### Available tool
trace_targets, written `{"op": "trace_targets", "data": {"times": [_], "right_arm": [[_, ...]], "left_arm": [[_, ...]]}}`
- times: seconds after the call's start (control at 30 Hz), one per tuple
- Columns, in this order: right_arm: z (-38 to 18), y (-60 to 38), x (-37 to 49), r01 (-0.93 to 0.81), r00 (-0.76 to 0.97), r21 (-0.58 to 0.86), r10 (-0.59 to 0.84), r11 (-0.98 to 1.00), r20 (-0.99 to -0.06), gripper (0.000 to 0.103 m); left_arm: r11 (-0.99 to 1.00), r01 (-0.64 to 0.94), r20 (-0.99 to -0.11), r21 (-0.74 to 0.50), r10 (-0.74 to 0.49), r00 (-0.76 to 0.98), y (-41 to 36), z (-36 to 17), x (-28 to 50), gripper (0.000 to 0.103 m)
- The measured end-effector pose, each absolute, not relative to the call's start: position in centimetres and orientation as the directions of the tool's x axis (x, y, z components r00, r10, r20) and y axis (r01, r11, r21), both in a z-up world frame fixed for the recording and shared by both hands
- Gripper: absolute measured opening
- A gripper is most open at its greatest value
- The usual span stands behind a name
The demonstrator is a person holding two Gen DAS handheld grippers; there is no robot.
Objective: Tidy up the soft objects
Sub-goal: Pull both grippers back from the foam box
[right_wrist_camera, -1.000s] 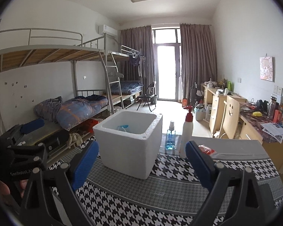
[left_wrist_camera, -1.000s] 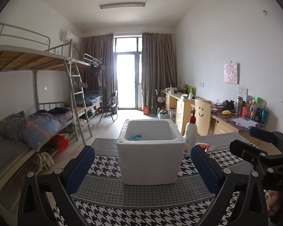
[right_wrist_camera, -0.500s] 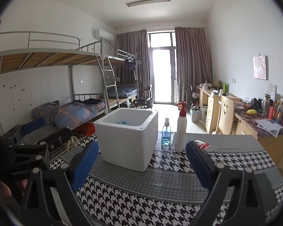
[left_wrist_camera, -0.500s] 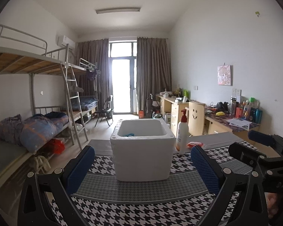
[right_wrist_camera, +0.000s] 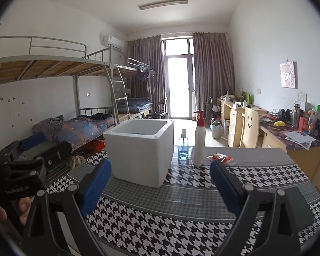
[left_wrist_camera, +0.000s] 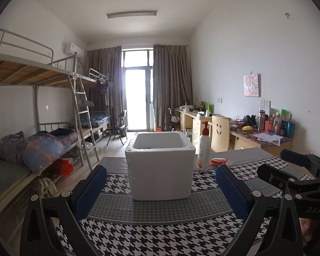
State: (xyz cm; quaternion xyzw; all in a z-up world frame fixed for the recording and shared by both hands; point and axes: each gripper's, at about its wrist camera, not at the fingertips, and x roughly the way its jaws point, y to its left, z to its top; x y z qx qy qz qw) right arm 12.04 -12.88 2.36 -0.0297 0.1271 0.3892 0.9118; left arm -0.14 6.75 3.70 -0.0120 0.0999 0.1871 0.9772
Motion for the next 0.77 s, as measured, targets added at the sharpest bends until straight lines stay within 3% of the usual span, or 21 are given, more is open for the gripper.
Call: {"op": "trace_targets", "data": {"times": [0.77], "right_arm": [[1.2,-13.6,11.8,-0.707,0.668,0.05,0.689,0.706,-0.281,0.096]], "left_arm": [[0.939,-0.344,-0.228,0.006,0.336,0.914,6.0,2.8,-0.3,0.102]]}}
